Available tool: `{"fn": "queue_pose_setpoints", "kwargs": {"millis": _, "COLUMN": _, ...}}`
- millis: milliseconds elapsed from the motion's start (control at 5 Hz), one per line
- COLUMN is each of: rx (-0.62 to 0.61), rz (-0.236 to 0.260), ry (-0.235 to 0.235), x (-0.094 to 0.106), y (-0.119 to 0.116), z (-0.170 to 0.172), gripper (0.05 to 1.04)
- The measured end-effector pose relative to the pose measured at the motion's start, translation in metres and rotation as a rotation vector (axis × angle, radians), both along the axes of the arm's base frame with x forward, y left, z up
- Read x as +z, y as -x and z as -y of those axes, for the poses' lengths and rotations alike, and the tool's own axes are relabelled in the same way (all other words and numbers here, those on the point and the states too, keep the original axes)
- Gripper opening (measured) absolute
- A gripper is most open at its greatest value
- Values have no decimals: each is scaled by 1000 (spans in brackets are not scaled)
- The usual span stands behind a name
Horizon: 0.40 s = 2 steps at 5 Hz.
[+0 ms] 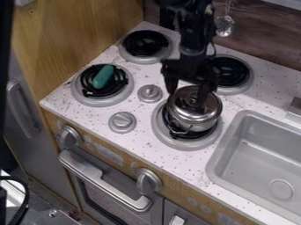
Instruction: Pick up the lid in the middle of the stove and close the top cauldron on the bottom right burner
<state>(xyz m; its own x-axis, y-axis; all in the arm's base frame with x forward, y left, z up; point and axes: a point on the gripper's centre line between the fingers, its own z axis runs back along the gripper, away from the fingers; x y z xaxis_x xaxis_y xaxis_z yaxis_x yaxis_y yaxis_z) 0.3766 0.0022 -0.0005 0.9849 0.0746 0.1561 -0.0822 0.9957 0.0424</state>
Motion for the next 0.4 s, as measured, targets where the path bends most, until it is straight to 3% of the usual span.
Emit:
{"fn": "queue_pose_setpoints", "kwargs": {"millis": 200, "rx": -10, "rz": 37, "ry": -24, "x": 30, "y": -1, "z": 4, "gripper": 1000}}
{"fn": "queue_pose_setpoints", "kwargs": {"millis": 400, "rx": -18, "rz": 36, "ry": -31, "x": 51, "y": 5, "z": 12, "gripper": 1000}}
